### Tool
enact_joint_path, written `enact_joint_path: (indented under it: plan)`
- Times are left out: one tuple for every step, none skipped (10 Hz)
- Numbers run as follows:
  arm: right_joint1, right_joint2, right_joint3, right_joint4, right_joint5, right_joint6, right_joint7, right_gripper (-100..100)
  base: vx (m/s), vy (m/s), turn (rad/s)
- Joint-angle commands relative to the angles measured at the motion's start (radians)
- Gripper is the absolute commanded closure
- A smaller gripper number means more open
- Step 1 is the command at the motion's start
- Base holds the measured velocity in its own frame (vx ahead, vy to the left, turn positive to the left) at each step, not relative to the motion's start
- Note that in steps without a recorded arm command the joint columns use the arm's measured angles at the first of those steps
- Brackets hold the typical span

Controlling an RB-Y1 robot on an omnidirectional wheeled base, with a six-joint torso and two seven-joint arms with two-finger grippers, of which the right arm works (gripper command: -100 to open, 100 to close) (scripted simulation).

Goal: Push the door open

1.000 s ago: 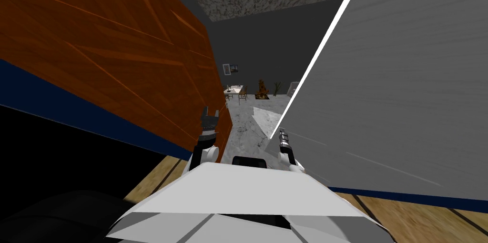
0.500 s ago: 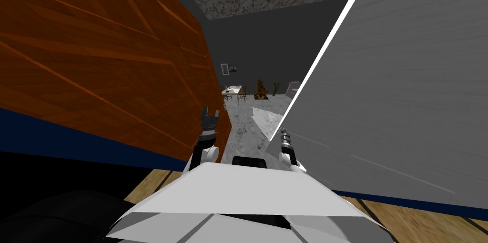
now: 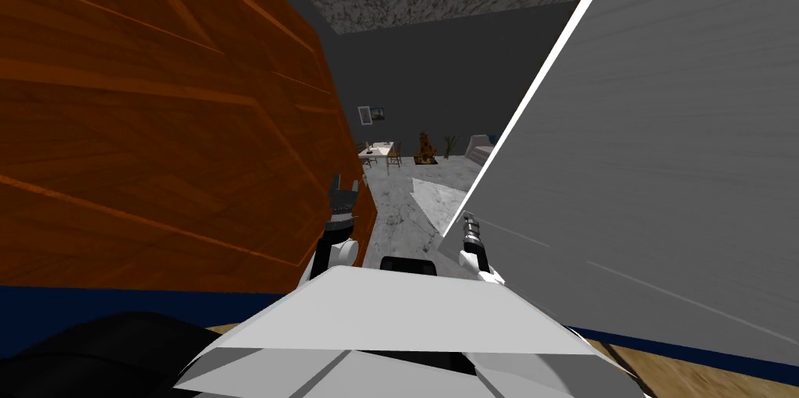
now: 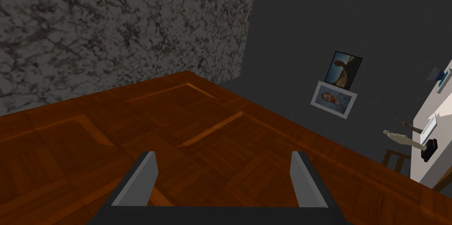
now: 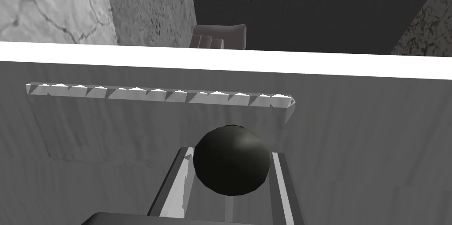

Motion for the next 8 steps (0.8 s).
enact_joint_path:
  plan:
    - [0.011,-0.005,-0.019,-0.021,-0.009,0.006,0.008,100,0.203,0.064,-0.052]
    - [0.011,-0.007,-0.027,-0.019,-0.013,0.006,0.011,100,0.174,0.041,-0.06]
    - [0.01,-0.008,-0.034,-0.018,-0.017,0.006,0.014,100,0.163,0.021,-0.048]
    - [0.017,-0.004,-0.029,-0.024,-0.014,0.009,0.013,100,0.075,0.005,-0.025]
    - [0.018,-0.007,-0.043,-0.023,-0.023,0.007,0.018,100,0.111,-0.002,-0.033]
    - [0.019,-0.008,-0.05,-0.022,-0.028,0.007,0.021,100,0.176,0.001,-0.04]
    - [0.02,-0.01,-0.058,-0.021,-0.034,0.006,0.024,100,0.204,0.003,-0.041]
    - [0.021,-0.011,-0.068,-0.02,-0.04,0.005,0.028,100,0.201,-0.004,-0.044]
